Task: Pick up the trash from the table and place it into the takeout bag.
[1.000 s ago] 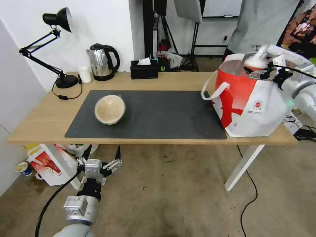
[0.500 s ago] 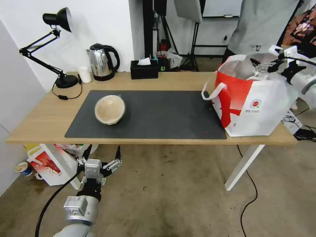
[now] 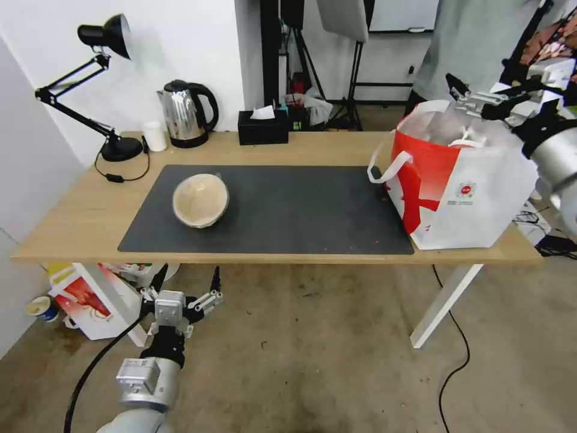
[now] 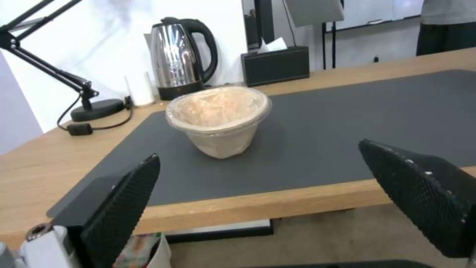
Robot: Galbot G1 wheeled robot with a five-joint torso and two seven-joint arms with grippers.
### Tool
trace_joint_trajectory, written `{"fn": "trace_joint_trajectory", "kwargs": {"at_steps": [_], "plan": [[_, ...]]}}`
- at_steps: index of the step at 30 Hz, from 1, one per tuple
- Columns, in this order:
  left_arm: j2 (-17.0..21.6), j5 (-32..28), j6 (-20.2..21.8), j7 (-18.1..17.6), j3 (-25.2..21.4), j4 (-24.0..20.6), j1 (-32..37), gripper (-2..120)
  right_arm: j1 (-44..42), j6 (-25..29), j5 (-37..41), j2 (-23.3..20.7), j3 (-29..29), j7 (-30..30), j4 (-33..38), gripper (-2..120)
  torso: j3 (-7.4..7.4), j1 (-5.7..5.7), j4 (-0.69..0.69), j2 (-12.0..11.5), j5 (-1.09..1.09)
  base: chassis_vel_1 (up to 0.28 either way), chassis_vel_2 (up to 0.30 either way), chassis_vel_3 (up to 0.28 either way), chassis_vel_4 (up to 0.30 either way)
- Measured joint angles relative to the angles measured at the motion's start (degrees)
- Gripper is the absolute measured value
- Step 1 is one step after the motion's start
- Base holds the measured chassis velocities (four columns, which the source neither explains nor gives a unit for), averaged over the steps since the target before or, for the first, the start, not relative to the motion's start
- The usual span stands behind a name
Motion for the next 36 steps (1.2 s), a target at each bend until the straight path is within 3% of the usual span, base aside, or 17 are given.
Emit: {"fn": "trace_joint_trajectory", "kwargs": {"at_steps": [4,5,15,26,36], "plan": [[0.0,0.0,0.0,0.0,0.0,0.0,0.0,100,-6.7,2.4,-4.7,6.1,2.5,2.1,5.2,100,0.01,0.00,0.00,0.0,0.02,0.000,0.000,0.000,0.000],[0.0,0.0,0.0,0.0,0.0,0.0,0.0,100,-6.7,2.4,-4.7,6.1,2.5,2.1,5.2,100,0.01,0.00,0.00,0.0,0.02,0.000,0.000,0.000,0.000],[0.0,0.0,0.0,0.0,0.0,0.0,0.0,100,-16.3,7.3,-19.4,22.0,3.0,-0.6,7.8,100,0.01,0.00,-0.01,0.0,0.02,0.000,0.000,0.000,0.000],[0.0,0.0,0.0,0.0,0.0,0.0,0.0,100,-20.6,12.3,-28.6,30.0,2.5,-4.7,6.8,100,0.01,0.00,0.00,0.0,0.01,0.000,0.000,0.000,0.000],[0.0,0.0,0.0,0.0,0.0,0.0,0.0,100,-26.8,23.3,-39.0,36.2,-0.1,-3.7,5.1,100,0.01,0.00,0.00,0.0,0.01,0.000,0.000,0.000,0.000]]}}
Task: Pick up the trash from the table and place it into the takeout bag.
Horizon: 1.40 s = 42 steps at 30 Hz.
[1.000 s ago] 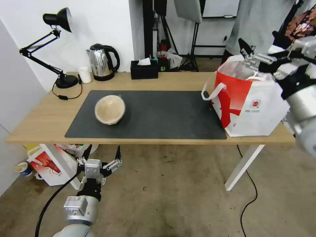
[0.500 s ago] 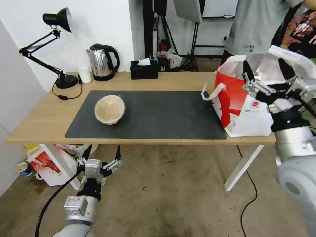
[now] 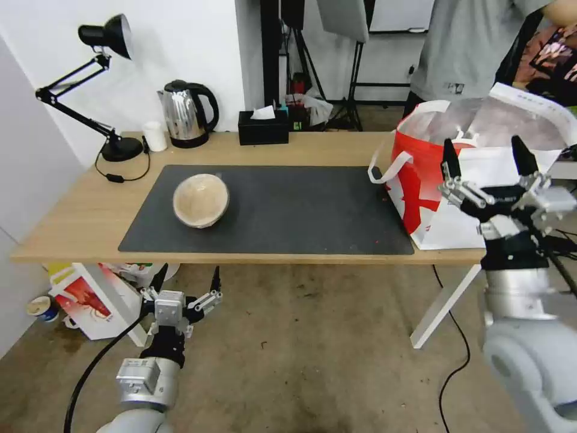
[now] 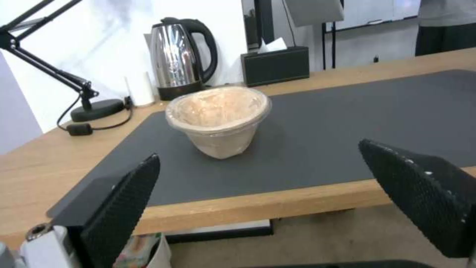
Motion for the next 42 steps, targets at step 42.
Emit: {"fn": "trace_joint_trajectory", "kwargs": {"at_steps": [42], "plan": [[0.0,0.0,0.0,0.0,0.0,0.0,0.0,100,-18.6,25.7,-30.5,17.4,-16.3,8.3,-9.9,100,0.00,0.01,0.00,0.0,0.01,0.000,0.000,0.000,0.000]]}}
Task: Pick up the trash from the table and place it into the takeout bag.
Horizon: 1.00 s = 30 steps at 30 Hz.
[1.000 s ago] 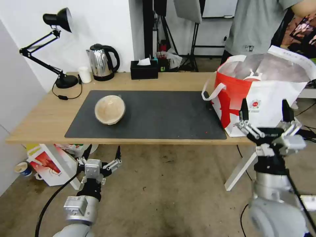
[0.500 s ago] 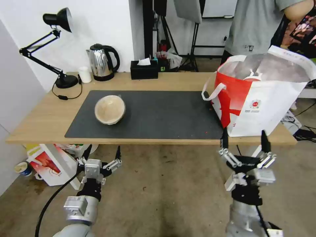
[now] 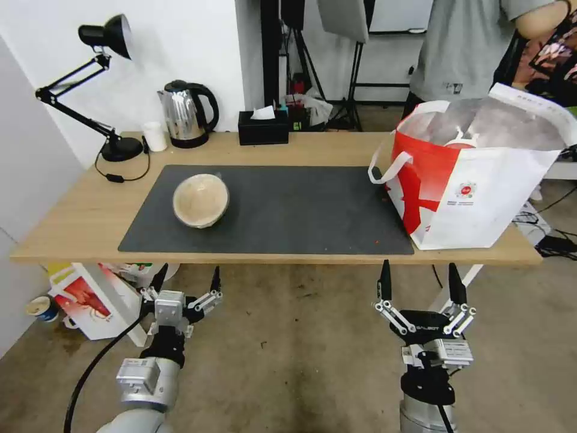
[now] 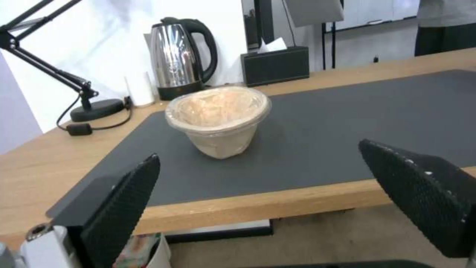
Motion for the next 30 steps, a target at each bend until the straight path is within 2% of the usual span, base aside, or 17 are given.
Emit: {"fn": "trace_joint_trajectory", "kwargs": {"at_steps": [30], "plan": [[0.0,0.0,0.0,0.0,0.0,0.0,0.0,100,0.9,-0.4,0.3,-0.9,-1.6,-1.7,-1.3,100,0.00,0.00,0.00,0.0,0.01,0.000,0.000,0.000,0.000]]}}
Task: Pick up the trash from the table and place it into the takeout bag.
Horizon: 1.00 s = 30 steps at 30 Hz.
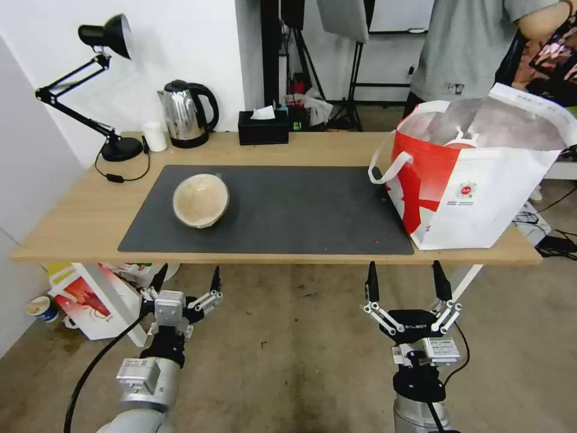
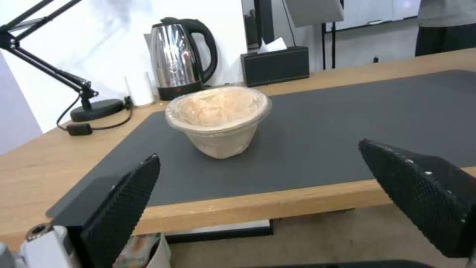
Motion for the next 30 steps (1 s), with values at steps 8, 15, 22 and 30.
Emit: {"fn": "trace_joint_trajectory", "kwargs": {"at_steps": [8,15,22,30], "plan": [[0.0,0.0,0.0,0.0,0.0,0.0,0.0,100,0.0,-0.1,0.0,0.0,0.0,0.0,0.0,100,0.00,0.00,0.00,0.0,0.00,0.000,0.000,0.000,0.000],[-0.3,0.6,-3.1,0.1,-0.4,1.7,-1.8,100,0.0,-0.1,0.0,0.0,0.0,0.0,0.0,100,0.00,0.00,0.00,0.0,0.00,0.000,0.000,0.000,0.000],[-1.3,2.9,-13.8,0.7,-1.7,7.6,-7.7,100,0.0,-0.1,0.0,0.0,0.0,0.0,0.0,100,0.00,0.00,0.00,0.0,-0.01,0.000,0.000,0.000,0.000],[-2.5,5.5,-26.2,1.4,-3.2,14.4,-14.6,100,0.0,-0.1,0.0,0.0,0.0,0.0,0.0,100,0.00,0.00,0.00,0.0,0.00,0.000,0.000,0.000,0.000]]}}
